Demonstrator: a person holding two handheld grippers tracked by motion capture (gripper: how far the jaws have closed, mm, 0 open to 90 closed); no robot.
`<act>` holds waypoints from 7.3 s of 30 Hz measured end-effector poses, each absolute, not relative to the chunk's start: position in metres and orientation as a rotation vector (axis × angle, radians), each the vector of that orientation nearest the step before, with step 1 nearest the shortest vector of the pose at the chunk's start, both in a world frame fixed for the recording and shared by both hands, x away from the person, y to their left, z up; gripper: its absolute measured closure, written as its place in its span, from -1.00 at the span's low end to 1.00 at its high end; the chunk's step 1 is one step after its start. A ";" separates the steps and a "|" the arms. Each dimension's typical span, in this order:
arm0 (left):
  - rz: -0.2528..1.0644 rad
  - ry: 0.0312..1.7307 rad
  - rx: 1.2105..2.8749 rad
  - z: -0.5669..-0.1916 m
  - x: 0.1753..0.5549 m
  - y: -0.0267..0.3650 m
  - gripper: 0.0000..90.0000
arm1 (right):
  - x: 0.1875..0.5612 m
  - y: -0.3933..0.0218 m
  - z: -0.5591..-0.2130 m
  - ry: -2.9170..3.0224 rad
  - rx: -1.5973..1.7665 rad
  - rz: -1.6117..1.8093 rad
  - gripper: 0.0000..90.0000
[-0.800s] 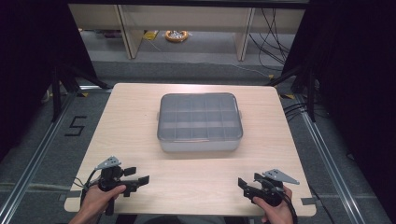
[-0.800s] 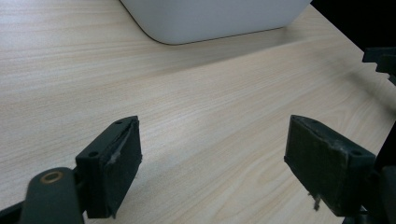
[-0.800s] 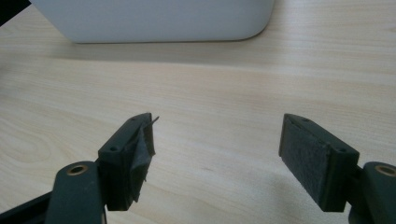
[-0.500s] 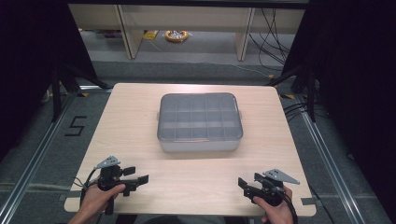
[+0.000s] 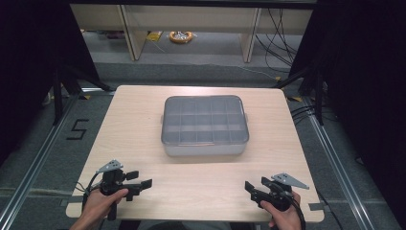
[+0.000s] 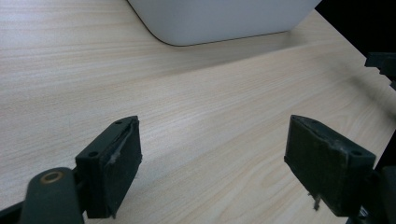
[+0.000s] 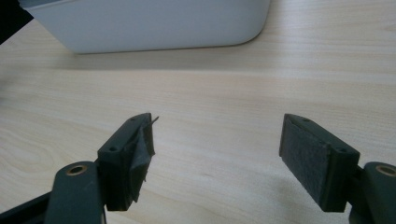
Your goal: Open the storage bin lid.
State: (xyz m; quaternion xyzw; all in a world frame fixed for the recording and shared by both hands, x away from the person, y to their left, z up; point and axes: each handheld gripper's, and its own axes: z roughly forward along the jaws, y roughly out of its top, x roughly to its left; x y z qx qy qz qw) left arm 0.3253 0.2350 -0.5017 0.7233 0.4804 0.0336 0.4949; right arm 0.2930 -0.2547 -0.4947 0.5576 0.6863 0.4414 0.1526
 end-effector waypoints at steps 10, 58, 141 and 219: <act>0.085 1.164 1.752 -0.502 0.327 0.234 -0.60 | 0.292 -0.256 -0.492 1.938 1.656 1.264 -0.39; 0.047 1.243 1.606 -0.488 0.378 0.237 -0.61 | 0.372 -0.278 -0.465 1.769 1.750 1.545 -0.35; -0.019 1.401 1.544 -0.470 0.532 0.197 -0.01 | 0.523 -0.250 -0.458 1.721 1.951 1.530 0.10; 0.062 1.284 1.485 -0.413 0.474 0.197 0.41 | 0.471 -0.252 -0.408 1.608 1.857 1.686 0.50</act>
